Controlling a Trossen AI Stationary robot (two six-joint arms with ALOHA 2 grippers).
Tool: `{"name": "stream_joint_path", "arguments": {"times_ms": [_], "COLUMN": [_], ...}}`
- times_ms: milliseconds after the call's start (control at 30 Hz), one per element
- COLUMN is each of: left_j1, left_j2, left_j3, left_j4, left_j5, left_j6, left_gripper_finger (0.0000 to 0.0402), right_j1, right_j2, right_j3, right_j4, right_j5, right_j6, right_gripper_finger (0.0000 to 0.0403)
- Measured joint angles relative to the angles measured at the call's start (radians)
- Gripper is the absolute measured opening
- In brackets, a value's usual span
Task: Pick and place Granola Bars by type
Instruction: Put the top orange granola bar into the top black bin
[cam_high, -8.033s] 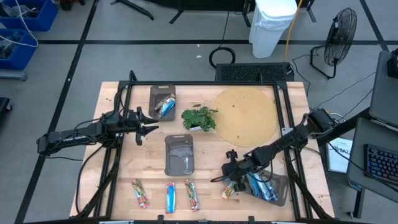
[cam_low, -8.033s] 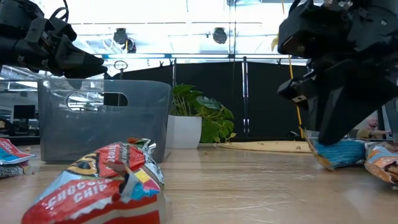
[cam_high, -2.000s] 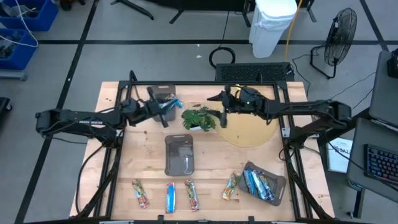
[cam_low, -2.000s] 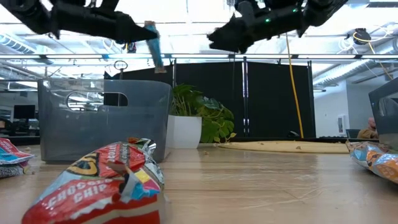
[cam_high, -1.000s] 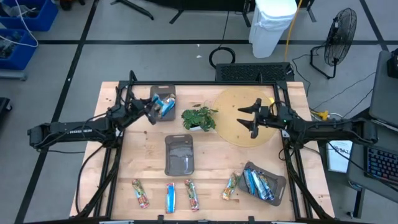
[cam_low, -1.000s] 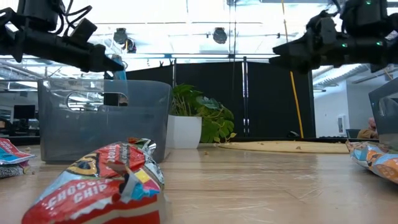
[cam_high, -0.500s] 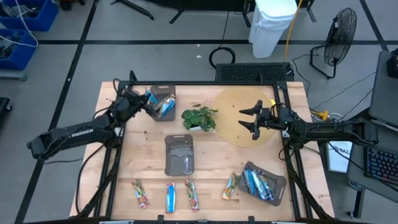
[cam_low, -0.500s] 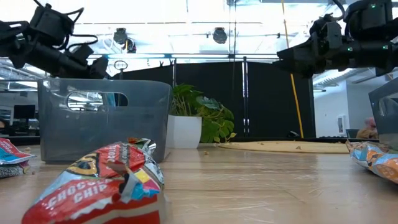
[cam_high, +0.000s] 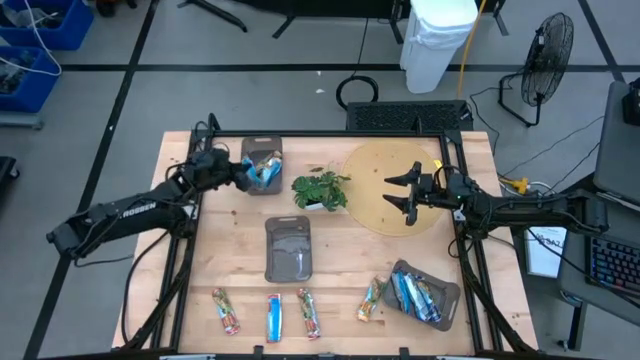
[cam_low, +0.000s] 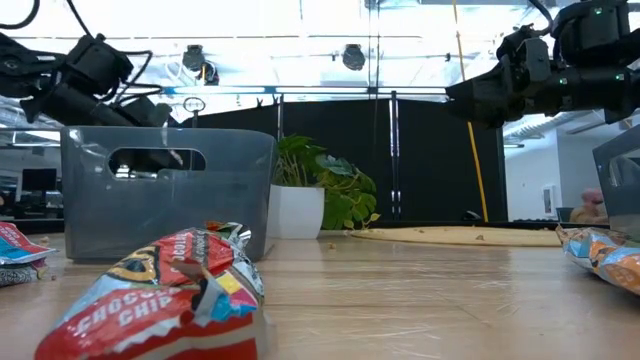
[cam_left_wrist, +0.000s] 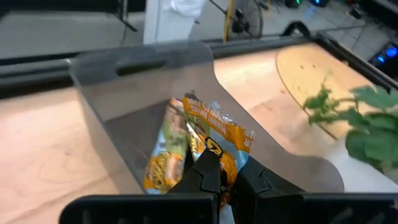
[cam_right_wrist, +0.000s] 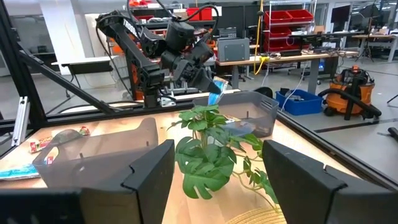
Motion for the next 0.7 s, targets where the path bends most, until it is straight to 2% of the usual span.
{"name": "stream_joint_path", "arguments": {"times_ms": [200, 367, 567, 700], "left_j1": [-0.02, -0.02, -0.02, -0.02], "left_j2": [0.03, 0.03, 0.03, 0.03], "left_j3": [0.0, 0.0, 0.0, 0.0], "left_j4": [0.011, 0.011, 0.011, 0.018], "left_j5": [0.01, 0.011, 0.016, 0.081], "left_j6": [-0.001, -0.004, -0.032, -0.051], "left_gripper_finger": [0.0014, 0.0042, 0.0052, 0.0054], "right_j1": [0.0, 0.0, 0.0, 0.0], "right_j2": [0.0, 0.0, 0.0, 0.0], "right_j3": [0.0, 0.0, 0.0, 0.0], "right_j4": [-0.002, -0.007, -0.035, -0.047], "right_j5": [0.0, 0.0, 0.002, 0.003], "right_j6": [0.0, 0.0, 0.0, 0.0], "right_gripper_finger": [0.0235, 0.0235, 0.0235, 0.0235]}}
